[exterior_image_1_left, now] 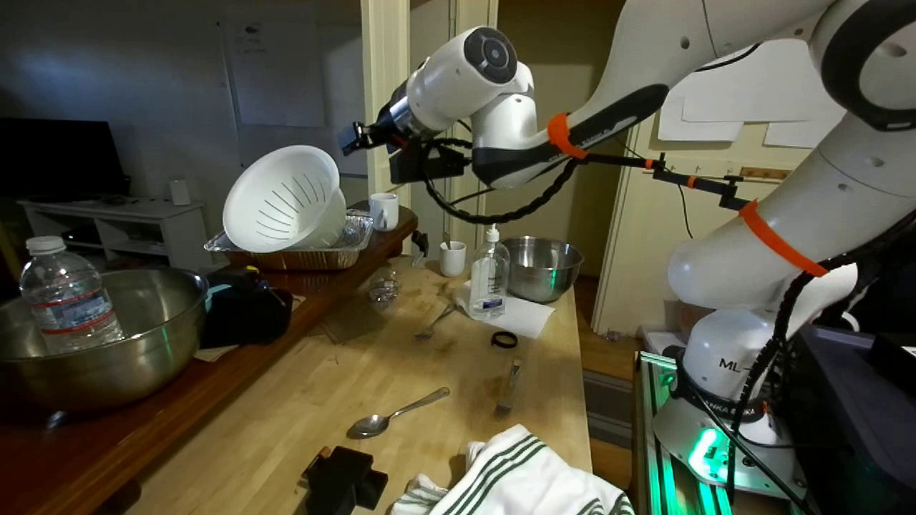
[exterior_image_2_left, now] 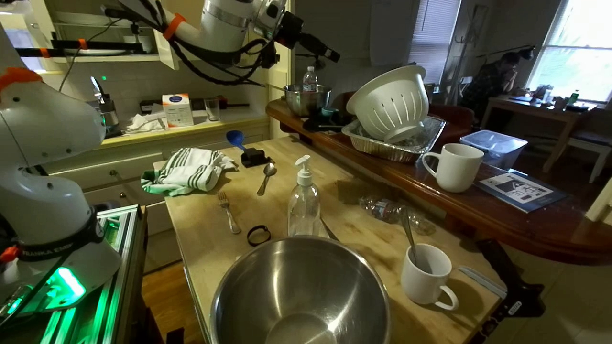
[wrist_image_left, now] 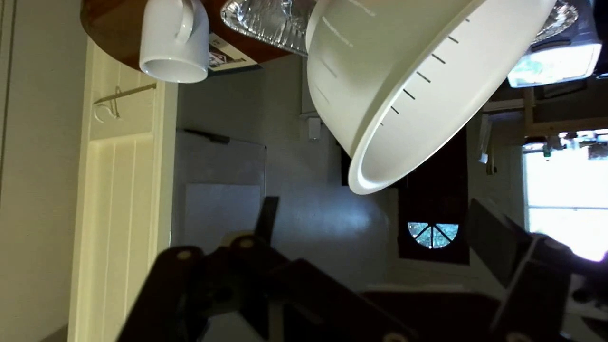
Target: Put the colander on the light brown counter
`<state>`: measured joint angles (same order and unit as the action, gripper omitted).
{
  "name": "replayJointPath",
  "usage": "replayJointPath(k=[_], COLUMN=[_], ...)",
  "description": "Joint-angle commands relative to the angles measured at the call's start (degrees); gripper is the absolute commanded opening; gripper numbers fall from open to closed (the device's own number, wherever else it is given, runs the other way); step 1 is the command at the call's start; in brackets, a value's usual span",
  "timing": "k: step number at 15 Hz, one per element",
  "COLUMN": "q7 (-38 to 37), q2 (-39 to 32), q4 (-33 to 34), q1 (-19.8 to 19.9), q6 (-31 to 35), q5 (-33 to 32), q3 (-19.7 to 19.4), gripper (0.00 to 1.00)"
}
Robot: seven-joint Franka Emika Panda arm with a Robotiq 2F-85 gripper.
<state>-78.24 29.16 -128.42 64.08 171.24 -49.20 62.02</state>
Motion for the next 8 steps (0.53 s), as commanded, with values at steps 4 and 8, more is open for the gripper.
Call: replayJointPath(k=[4, 8], q7=[-10.35, -7.30], q2=[9.37, 13.62], q4=[7.77, 12.77], q1=[24.85, 34.90], q6=[-7.65, -5.68], q5=[2.96, 16.81], q3=[25.50, 32.65], gripper=[1.00, 1.00])
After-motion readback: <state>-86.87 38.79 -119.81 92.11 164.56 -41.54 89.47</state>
